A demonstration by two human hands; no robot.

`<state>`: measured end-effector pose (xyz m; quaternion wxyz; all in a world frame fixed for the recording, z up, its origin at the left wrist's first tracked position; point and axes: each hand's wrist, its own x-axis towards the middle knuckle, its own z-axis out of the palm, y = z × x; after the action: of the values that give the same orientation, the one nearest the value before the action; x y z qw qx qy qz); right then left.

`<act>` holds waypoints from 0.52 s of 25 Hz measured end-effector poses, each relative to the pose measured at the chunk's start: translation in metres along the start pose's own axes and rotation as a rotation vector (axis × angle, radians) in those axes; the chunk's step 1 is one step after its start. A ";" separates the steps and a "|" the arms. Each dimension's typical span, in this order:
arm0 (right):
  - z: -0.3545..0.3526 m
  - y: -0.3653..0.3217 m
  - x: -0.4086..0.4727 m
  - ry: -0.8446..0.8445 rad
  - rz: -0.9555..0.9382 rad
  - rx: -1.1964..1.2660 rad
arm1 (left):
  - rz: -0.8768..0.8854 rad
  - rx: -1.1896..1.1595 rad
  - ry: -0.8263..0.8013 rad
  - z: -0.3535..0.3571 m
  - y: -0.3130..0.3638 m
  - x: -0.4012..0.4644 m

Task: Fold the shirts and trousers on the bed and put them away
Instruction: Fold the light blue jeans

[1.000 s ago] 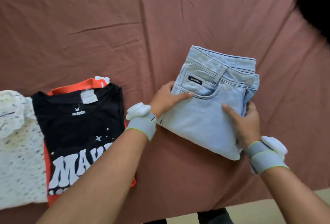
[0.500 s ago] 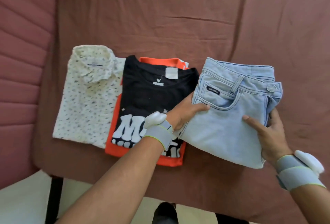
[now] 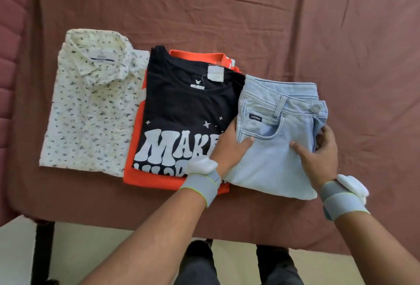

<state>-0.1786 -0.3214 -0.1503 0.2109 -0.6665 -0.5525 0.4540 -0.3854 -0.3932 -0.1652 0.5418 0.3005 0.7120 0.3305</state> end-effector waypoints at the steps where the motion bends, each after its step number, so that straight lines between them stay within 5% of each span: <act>1: 0.000 -0.001 0.000 0.029 -0.021 -0.015 | 0.016 -0.005 -0.013 0.001 -0.004 0.000; 5: 0.002 -0.009 -0.002 0.129 -0.182 -0.370 | 0.053 0.088 0.126 0.017 0.001 -0.015; 8: 0.023 -0.006 -0.019 0.008 -0.533 -0.824 | 0.468 0.486 0.315 0.039 0.014 -0.026; 10: 0.040 0.012 -0.026 -0.140 -0.597 -0.982 | 0.539 0.803 0.194 0.050 0.004 -0.020; 13: 0.042 0.039 -0.018 -0.221 -0.533 -1.068 | 0.397 1.020 0.094 0.053 -0.022 0.003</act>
<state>-0.1920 -0.3594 -0.1953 -0.1050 -0.4679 -0.8703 0.1121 -0.3358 -0.3960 -0.1945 0.2226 0.6384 0.7349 0.0523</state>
